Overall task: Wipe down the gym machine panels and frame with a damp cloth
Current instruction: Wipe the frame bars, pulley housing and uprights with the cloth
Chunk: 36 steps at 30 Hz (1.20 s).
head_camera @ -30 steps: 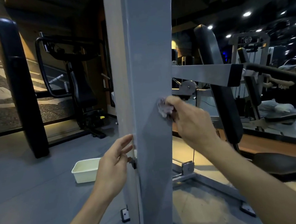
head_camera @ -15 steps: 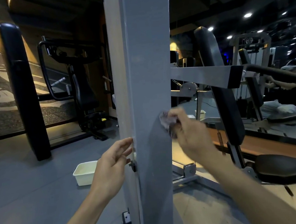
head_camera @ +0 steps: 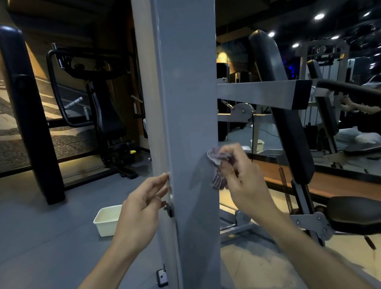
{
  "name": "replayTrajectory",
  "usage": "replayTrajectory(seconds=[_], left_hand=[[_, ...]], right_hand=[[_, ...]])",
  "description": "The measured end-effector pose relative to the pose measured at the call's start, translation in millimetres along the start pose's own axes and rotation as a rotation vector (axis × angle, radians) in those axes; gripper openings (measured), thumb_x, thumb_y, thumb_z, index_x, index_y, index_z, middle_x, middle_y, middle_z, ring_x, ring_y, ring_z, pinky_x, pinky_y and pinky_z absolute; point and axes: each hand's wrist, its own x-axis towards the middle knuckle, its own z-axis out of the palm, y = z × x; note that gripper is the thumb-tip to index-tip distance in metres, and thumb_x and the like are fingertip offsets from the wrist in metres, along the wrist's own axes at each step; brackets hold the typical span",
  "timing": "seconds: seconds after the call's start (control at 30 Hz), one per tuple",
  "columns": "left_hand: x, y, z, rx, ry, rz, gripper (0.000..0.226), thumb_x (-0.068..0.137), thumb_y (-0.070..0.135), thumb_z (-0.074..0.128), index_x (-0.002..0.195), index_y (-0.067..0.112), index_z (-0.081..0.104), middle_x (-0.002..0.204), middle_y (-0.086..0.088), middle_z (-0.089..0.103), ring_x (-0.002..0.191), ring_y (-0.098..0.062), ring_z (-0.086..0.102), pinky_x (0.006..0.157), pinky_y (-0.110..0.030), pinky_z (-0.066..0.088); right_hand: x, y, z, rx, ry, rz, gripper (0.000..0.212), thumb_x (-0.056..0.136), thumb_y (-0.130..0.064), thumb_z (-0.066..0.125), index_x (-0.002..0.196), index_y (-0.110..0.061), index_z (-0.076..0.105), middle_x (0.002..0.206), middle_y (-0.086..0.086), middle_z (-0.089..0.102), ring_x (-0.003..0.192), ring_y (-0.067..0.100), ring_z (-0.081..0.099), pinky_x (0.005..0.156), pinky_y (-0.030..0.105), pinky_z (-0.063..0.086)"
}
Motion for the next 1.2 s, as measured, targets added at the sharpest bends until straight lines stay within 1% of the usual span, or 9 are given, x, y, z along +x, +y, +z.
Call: replayTrajectory(seconds=[0.1,0.2,0.37,0.53,0.8,0.93,1.0,1.07,1.2], left_hand=[[0,-1,-1,0.017,-0.004,0.004,0.058,0.102,-0.015,0.04,0.131,0.028,0.065,0.126,0.02,0.072,0.121,0.002,0.065,0.109,-0.044,0.05],[0,-2,0,0.021,-0.001,0.012,0.056,0.102,-0.015,0.041,0.133,0.025,0.065,0.128,0.019,0.071,0.122,0.001,0.064,0.109,-0.045,0.051],[-1,2,1,0.001,0.003,-0.007,0.059,0.101,-0.016,0.04,0.129,0.027,0.067,0.124,0.02,0.073,0.12,0.002,0.065,0.109,-0.044,0.05],[0,2,-1,-0.019,-0.014,-0.014,0.058,0.101,-0.018,0.04,0.131,0.025,0.066,0.125,0.021,0.072,0.12,0.001,0.065,0.109,-0.044,0.05],[0,1,1,-0.041,-0.006,-0.006,0.057,0.102,-0.017,0.04,0.132,0.024,0.065,0.127,0.018,0.072,0.121,0.001,0.065,0.111,-0.042,0.049],[-1,-1,0,-0.026,-0.022,0.004,0.06,0.101,-0.018,0.039,0.132,0.026,0.065,0.129,0.018,0.071,0.123,0.001,0.064,0.112,-0.045,0.048],[-1,-3,1,-0.029,-0.02,0.007,0.061,0.1,-0.019,0.039,0.133,0.026,0.065,0.13,0.018,0.07,0.124,0.001,0.063,0.113,-0.046,0.047],[-2,-3,2,-0.035,-0.024,0.001,0.063,0.099,-0.02,0.038,0.136,0.025,0.063,0.133,0.019,0.068,0.126,0.002,0.061,0.114,-0.046,0.046],[-8,-2,4,-0.032,-0.041,0.002,0.07,0.097,-0.021,0.037,0.144,0.026,0.057,0.139,0.025,0.063,0.132,0.006,0.055,0.116,-0.043,0.046]], right_hand=[[-22,10,4,-0.001,-0.075,0.066,0.005,0.107,-0.03,0.049,0.111,-0.03,0.052,0.08,-0.009,0.066,0.07,0.008,0.065,0.056,0.031,0.052],[0,1,-6,-0.051,-0.054,0.022,0.012,0.106,-0.038,0.047,0.11,-0.028,0.053,0.075,-0.008,0.067,0.064,0.009,0.064,0.056,0.041,0.053],[11,-11,-7,0.031,0.014,0.047,0.02,0.105,-0.04,0.047,0.112,-0.023,0.054,0.075,-0.008,0.066,0.065,0.003,0.065,0.054,0.021,0.048],[-16,1,1,0.016,-0.046,0.097,0.013,0.106,-0.042,0.047,0.11,-0.031,0.053,0.081,-0.008,0.068,0.069,0.011,0.068,0.058,0.036,0.055],[4,-12,-8,0.037,-0.008,0.051,0.019,0.105,-0.041,0.045,0.109,-0.025,0.054,0.075,-0.008,0.065,0.064,0.008,0.064,0.055,0.023,0.049],[-14,0,-4,-0.032,-0.07,0.061,0.012,0.107,-0.04,0.046,0.109,-0.031,0.053,0.076,-0.004,0.066,0.066,0.015,0.065,0.06,0.048,0.054],[2,-4,-9,-0.047,-0.026,0.026,0.011,0.107,-0.036,0.048,0.11,-0.027,0.054,0.074,-0.008,0.066,0.062,0.009,0.063,0.057,0.04,0.053],[18,-12,-13,-0.084,0.029,-0.012,0.014,0.107,-0.037,0.048,0.111,-0.024,0.054,0.067,-0.015,0.061,0.057,0.005,0.056,0.052,0.024,0.042],[9,-7,-9,-0.32,0.014,-0.131,0.008,0.107,-0.03,0.049,0.115,-0.031,0.048,0.056,-0.015,0.05,0.05,0.006,0.048,0.047,0.022,0.032]])
